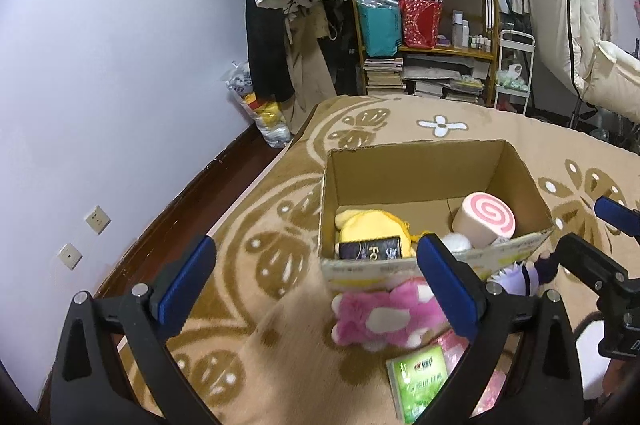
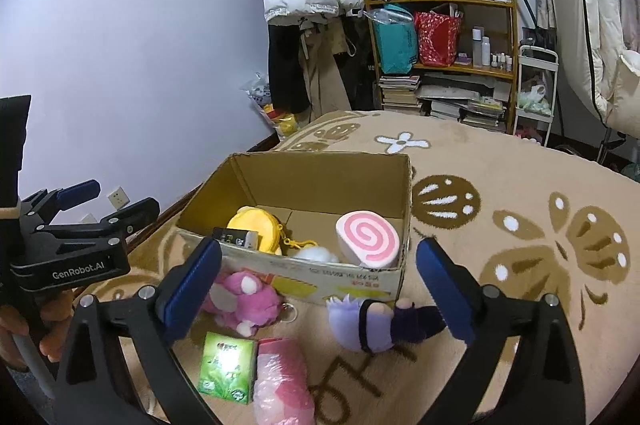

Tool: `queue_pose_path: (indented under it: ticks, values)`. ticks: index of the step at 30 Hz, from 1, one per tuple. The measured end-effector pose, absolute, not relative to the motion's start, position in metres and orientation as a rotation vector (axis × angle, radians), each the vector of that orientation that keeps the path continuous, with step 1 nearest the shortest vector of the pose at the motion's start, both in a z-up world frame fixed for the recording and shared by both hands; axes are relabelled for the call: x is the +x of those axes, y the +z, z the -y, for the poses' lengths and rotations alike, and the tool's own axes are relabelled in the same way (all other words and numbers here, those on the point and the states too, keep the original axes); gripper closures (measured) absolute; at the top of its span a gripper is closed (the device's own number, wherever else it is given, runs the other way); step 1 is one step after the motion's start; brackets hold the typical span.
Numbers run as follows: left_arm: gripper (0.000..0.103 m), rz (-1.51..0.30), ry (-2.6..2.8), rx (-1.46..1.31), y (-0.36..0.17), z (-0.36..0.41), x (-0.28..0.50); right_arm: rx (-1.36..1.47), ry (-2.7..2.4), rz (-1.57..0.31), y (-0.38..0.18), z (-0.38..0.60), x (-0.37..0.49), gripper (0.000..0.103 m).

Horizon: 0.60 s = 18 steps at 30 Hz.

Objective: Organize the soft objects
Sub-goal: 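Withdraw both tools from the box toward the remaining items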

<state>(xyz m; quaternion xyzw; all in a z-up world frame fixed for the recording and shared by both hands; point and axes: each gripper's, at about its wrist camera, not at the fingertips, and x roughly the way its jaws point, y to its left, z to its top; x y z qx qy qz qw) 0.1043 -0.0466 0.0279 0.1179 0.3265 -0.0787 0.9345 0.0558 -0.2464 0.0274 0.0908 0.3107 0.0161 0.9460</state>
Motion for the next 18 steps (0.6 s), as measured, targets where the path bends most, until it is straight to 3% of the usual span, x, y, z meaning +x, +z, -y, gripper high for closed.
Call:
queue_pose_path:
  ticks: [18]
  values:
    - [0.003,-0.783,-0.166,0.246,0.004,0.039,0.071,0.135,0.053,-0.731,0.023,0.224,0.023,0.001]
